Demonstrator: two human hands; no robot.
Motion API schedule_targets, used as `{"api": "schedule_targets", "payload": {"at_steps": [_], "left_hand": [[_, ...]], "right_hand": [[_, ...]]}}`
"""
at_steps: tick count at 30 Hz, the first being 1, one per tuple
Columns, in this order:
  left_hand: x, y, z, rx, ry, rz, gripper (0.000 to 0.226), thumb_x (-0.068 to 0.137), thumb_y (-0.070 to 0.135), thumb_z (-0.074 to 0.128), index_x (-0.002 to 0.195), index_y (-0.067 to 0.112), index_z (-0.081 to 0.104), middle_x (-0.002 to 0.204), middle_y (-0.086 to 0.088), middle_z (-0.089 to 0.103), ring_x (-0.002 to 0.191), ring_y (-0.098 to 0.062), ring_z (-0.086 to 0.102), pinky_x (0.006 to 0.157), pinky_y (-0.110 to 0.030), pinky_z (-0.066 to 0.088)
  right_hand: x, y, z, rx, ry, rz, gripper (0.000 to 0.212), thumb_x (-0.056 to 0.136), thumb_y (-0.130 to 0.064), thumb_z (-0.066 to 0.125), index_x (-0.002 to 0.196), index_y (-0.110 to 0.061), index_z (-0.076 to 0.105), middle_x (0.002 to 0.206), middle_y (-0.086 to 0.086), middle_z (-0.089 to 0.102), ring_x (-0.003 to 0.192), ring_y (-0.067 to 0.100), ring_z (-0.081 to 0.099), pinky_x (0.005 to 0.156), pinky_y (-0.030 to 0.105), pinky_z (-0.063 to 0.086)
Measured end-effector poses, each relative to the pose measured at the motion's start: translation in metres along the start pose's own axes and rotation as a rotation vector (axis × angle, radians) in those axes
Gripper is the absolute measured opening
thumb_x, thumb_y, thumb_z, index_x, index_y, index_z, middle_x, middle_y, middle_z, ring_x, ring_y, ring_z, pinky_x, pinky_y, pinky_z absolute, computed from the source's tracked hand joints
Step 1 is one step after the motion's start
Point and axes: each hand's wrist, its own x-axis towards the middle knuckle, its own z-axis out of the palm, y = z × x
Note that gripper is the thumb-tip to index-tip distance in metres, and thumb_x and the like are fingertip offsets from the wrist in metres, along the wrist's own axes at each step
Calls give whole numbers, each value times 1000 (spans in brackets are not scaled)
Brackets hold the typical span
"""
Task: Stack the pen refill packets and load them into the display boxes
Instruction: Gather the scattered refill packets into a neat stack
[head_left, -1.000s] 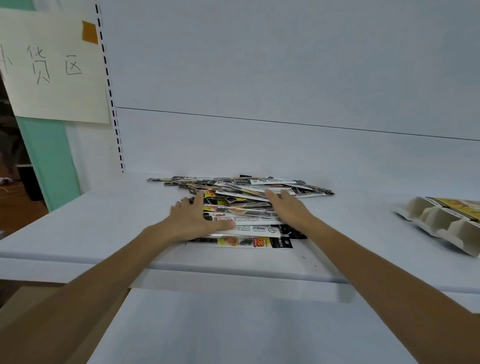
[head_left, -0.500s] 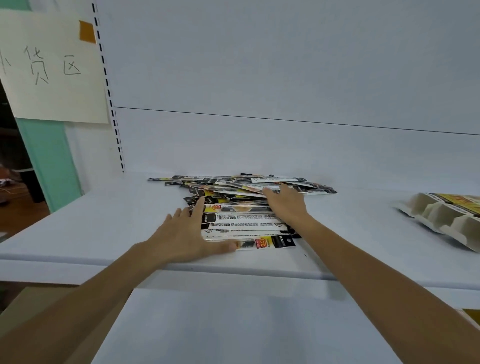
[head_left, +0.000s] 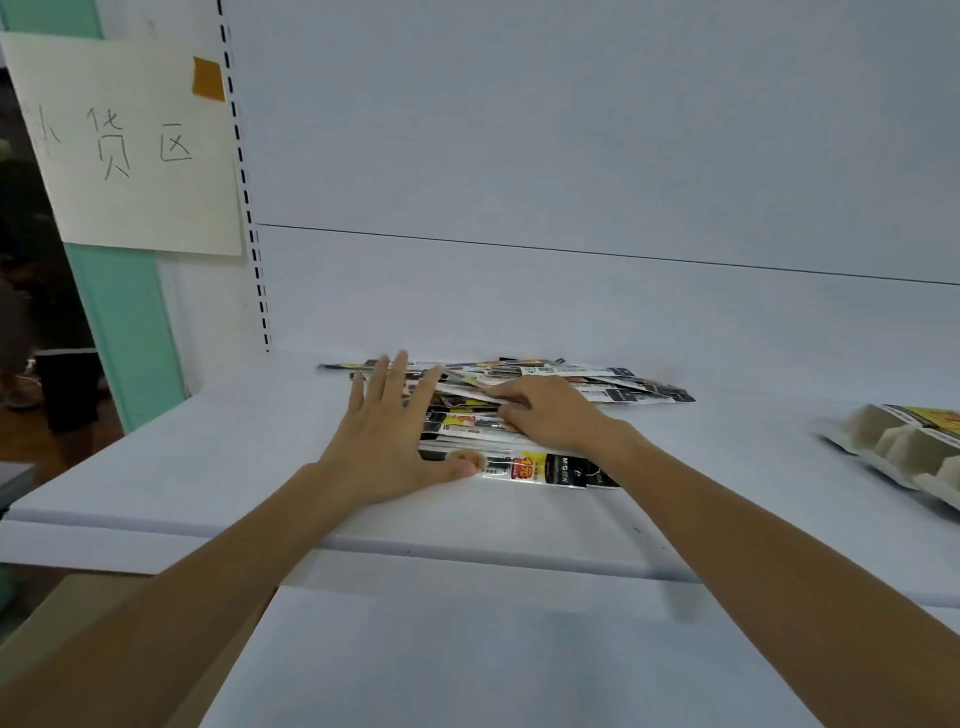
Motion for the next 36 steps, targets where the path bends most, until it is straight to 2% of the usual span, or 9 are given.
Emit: {"api": "schedule_targets", "payload": {"at_steps": [5,8,14,20,22,25,28,34,36], "left_hand": [[9,-5,7,-45,-59,-28,111,49,96,18,144,38,15,153,-8,14,143,-29,4,116,-49,8],[11,-6,5,-167,-162,-68,108,50,96,27,143,41,17,146,-1,31,135,-24,28,109,-45,29],[20,-6,6,-225,-188,-48,105,61,86,44,146,37,9,156,-2,10,143,-25,8,114,-49,18],[23,-3,8,-313,-203,-34,112,60,83,49,147,36,-2,158,1,-8,145,-23,-5,116,-51,12],[21,-1,5,-314,-206,-100,119,56,82,53,147,35,-9,157,-4,-13,145,-27,-8,116,-51,12],[20,-5,3,-315,-230,-192,128,51,82,55,146,31,-15,156,-11,-12,144,-32,-5,114,-51,12],[23,-7,5,-392,-241,-162,130,49,81,58,146,30,-13,157,-7,2,144,-27,9,115,-47,20],[30,3,9,-423,-198,-85,132,43,92,53,146,35,-6,158,-4,4,145,-25,6,115,-51,18],[32,-1,5,-422,-136,-153,130,44,95,43,147,32,-3,158,-5,3,145,-27,4,115,-52,16]], "right_hand": [[-2,-9,0,183,78,-90,30,94,-14,45,117,-18,64,121,-1,61,108,13,55,89,21,39],[-1,6,-5,125,199,-38,31,97,-22,44,124,-18,58,131,2,53,123,15,44,102,28,31],[8,48,-5,36,147,426,55,96,-52,29,141,-22,35,146,14,35,133,32,34,109,46,30],[5,32,-6,418,248,261,49,99,-44,29,141,-19,38,146,-1,39,134,18,35,108,31,25],[5,33,-9,395,340,317,49,100,-40,29,136,-11,43,140,5,45,129,21,41,106,34,29],[2,46,-11,360,442,535,46,99,-40,24,103,-4,53,106,15,53,102,29,51,87,38,38],[-4,52,-9,417,398,683,54,99,-41,21,101,1,56,109,19,55,103,30,52,90,37,37],[-14,18,-13,620,399,631,55,101,-42,23,115,-1,57,118,19,57,106,31,54,92,37,39],[-17,16,-26,565,440,588,56,101,-38,21,98,2,60,98,19,60,101,34,55,81,35,40]]}}
